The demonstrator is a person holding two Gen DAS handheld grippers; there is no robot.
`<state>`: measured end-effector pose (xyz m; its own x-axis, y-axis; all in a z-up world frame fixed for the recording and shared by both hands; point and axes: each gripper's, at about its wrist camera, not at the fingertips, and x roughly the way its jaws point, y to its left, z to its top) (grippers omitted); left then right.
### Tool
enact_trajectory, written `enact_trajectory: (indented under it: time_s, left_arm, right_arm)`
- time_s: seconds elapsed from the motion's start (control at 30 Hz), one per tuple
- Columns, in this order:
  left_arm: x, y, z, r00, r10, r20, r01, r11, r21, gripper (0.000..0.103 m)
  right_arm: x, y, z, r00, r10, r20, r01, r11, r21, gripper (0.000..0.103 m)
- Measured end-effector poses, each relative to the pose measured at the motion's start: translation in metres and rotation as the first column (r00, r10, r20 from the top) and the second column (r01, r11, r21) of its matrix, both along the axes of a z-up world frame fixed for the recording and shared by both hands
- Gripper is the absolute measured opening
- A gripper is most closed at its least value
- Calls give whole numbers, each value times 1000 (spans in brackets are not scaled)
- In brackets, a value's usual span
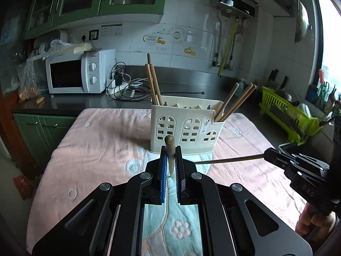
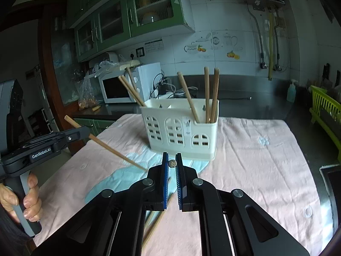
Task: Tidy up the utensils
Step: 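Lift both held chopsticks and carry them above the white holder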
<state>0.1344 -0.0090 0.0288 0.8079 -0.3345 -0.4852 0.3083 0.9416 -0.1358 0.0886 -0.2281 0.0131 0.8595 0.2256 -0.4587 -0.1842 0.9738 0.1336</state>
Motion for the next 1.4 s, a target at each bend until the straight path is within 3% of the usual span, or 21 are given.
enact_trajectory:
  time_s: [0.1, 0.27, 0.47, 0.7, 0.87, 1.13, 1.4]
  left_arm:
    - [5, -1, 11, 1000, -14, 16, 14, 1000, -2, 6]
    - [14, -9, 42, 998, -48, 49, 48, 999, 0, 6]
    - [24, -17, 79, 993, -67, 96, 69, 997, -18, 5]
    - [46, -24, 132, 979, -31, 201, 40, 998, -40, 5]
    - [77, -31, 160, 967, 10, 255, 5, 998, -58, 6]
    - [124, -39, 159, 956, 67, 286, -48, 996, -72, 5]
    - [155, -48, 119, 967, 87, 239, -85, 996, -21, 6]
  right_arm:
    - [5, -6, 13, 1000, 9, 5, -9, 1000, 16, 6]
    - [9, -16, 59, 999, 32, 37, -30, 998, -51, 6]
    - [20, -42, 111, 998, 64, 11, -62, 994, -89, 7]
    - [35, -71, 172, 997, 24, 68, -14, 989, -147, 7]
    - [54, -80, 198, 993, 5, 117, 15, 986, -165, 7]
    - [96, -69, 198, 991, 47, 123, -29, 990, -140, 7]
    - [136, -51, 154, 996, 78, 42, -71, 987, -143, 7]
